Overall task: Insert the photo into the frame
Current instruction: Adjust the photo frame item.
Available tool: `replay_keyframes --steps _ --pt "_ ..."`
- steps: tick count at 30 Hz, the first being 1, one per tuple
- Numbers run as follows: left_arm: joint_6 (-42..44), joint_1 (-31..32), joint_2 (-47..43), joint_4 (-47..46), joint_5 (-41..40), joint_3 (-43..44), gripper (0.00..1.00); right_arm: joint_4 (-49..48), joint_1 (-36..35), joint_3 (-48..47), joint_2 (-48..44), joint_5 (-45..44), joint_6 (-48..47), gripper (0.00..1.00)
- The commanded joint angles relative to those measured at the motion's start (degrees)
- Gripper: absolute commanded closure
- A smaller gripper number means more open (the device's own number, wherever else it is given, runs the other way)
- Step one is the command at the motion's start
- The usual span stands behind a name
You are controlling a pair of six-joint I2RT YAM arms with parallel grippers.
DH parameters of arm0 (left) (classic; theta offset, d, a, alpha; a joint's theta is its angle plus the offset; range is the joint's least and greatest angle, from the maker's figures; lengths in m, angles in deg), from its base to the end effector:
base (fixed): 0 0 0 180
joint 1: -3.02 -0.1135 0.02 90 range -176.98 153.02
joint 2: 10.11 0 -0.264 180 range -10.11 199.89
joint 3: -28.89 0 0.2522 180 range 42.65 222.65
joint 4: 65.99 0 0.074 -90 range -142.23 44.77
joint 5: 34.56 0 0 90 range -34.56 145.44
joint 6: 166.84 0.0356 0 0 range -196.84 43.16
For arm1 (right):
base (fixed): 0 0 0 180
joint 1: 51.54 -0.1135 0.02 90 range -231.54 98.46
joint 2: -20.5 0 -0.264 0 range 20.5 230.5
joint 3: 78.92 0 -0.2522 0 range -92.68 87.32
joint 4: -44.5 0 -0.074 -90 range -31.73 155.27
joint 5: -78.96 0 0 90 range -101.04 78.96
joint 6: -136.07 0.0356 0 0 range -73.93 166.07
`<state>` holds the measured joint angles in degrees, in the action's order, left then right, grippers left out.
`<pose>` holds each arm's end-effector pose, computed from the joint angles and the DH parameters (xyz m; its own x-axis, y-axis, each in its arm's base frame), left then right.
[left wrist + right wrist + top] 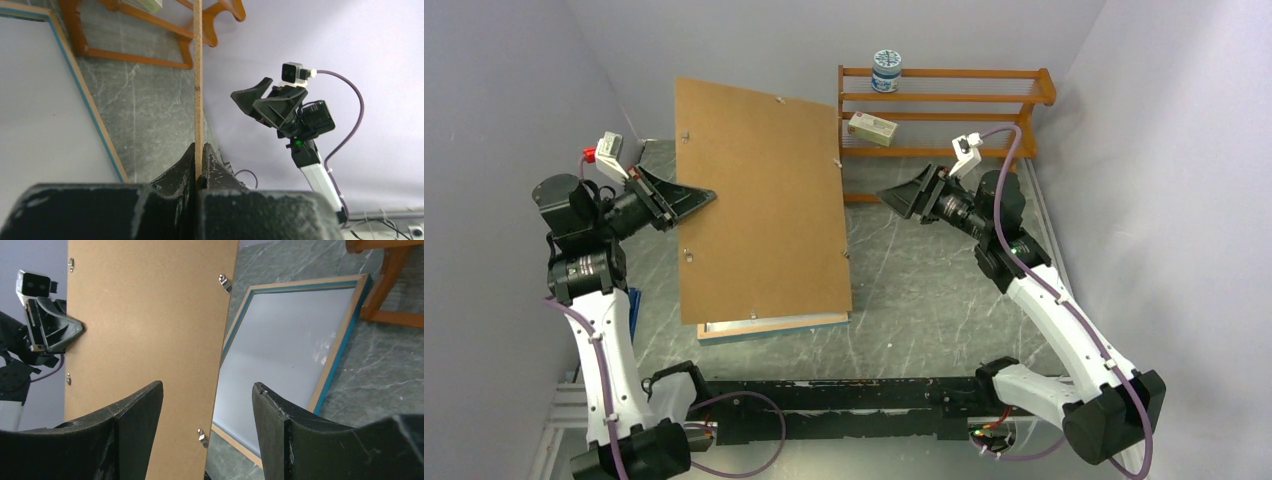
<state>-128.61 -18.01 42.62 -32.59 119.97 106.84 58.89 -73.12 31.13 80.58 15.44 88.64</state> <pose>0.1765 0.0334 0.4183 -0.6162 -0.5988 -0.5116 0.3163 0.4067 -0.8570 0.2195 0.1039 0.3772 -0.5563 0.4311 -0.7104 -0.4973 0.5122 0.7003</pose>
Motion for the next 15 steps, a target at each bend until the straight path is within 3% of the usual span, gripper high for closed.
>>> replay_keyframes --steps 1,7,15 --pt "4.2 -0.4 -1.5 7.0 -5.4 4.7 0.98 -2.6 -1.7 -2.5 0.2 2.2 -1.7 0.31" --pt "-1.0 -0.6 -1.1 2.3 -8.9 1.1 0.97 -2.5 -13.7 -6.0 3.9 1.4 -6.2 0.39" --pt "-8.6 -1.2 2.8 -10.5 -7.5 -4.8 0.97 -5.8 -30.4 -10.1 9.9 9.6 -11.9 0.56"
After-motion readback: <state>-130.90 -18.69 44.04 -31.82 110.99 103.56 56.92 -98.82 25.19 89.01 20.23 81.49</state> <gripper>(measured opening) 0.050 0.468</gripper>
